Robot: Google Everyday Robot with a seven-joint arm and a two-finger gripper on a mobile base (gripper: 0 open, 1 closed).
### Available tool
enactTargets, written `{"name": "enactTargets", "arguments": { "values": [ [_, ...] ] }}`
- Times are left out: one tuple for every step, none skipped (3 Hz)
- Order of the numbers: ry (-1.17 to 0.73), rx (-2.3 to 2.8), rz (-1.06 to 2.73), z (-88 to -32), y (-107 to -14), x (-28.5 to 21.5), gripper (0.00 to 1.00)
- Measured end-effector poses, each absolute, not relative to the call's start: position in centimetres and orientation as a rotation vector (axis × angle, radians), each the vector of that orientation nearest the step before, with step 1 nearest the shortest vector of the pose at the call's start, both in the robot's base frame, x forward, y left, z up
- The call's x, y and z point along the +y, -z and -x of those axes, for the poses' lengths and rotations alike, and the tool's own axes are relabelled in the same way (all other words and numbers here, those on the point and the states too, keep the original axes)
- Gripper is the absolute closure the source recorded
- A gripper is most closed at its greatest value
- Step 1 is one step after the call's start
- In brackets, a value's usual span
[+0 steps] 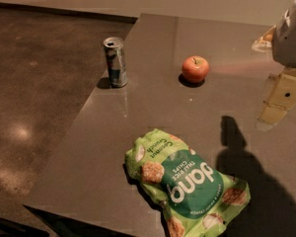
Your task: Move apple near green rice chip bag
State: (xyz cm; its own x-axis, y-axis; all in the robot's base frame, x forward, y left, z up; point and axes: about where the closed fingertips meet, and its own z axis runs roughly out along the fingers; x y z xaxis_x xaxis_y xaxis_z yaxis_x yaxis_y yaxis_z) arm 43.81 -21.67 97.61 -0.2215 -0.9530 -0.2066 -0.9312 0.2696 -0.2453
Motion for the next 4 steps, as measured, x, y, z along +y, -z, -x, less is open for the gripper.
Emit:
{"name": "enactTargets", "arguments": {
  "values": [
    [0.09, 2.232, 1.722, -44.2, -97.6, -21.6, 0.0],
    [0.059, 2.233, 1.713, -45.4, -97.4, -21.4, 0.0],
    [-0.03, 2.21, 1.672, -48.2, -96.1, -20.5, 0.0],
    [-0.131, 2.175, 1.621, -52.4, -93.8, -19.0, 0.0]
  ]
}}
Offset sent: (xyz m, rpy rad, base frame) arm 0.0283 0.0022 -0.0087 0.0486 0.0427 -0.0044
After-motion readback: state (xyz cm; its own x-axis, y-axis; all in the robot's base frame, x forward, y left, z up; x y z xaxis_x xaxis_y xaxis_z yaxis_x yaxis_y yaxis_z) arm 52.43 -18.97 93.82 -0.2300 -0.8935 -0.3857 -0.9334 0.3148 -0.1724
